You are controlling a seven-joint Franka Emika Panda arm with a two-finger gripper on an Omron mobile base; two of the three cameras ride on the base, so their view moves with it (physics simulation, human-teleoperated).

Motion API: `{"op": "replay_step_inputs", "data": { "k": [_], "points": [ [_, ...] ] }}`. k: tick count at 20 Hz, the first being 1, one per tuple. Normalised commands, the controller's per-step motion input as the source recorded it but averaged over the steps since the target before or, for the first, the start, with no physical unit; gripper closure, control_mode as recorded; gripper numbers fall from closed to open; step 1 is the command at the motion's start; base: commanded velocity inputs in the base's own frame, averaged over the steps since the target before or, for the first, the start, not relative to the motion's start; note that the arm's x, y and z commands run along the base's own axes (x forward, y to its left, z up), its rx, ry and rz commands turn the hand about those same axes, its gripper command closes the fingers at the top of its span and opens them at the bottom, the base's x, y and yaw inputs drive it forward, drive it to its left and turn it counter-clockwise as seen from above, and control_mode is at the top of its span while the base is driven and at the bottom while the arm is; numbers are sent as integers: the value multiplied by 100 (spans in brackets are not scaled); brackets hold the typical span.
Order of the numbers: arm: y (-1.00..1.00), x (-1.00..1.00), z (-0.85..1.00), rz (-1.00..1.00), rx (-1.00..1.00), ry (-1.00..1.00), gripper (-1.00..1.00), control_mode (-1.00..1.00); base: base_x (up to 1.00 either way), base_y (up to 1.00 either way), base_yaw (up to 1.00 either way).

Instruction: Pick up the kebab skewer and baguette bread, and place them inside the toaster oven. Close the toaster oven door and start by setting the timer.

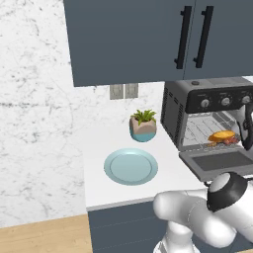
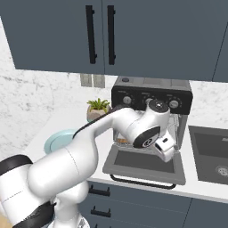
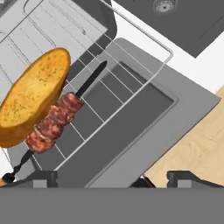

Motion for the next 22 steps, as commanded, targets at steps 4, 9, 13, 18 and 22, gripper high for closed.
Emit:
{"op": "replay_step_inputs", "data": {
  "k": [4,9,13,18,22],
  "points": [
    [0,0,0,32,-4,-15,-100,-100,0,0,0],
    [0,0,0,23,-6,-11,-100,-100,0,0,0],
    [0,0,-1,17,-7,-18,-100,-100,0,0,0],
    [0,0,-2,4,-5,-14,-100,-100,0,0,0],
    [0,0,0,0,-3,-8,-100,-100,0,0,0]
  ]
}}
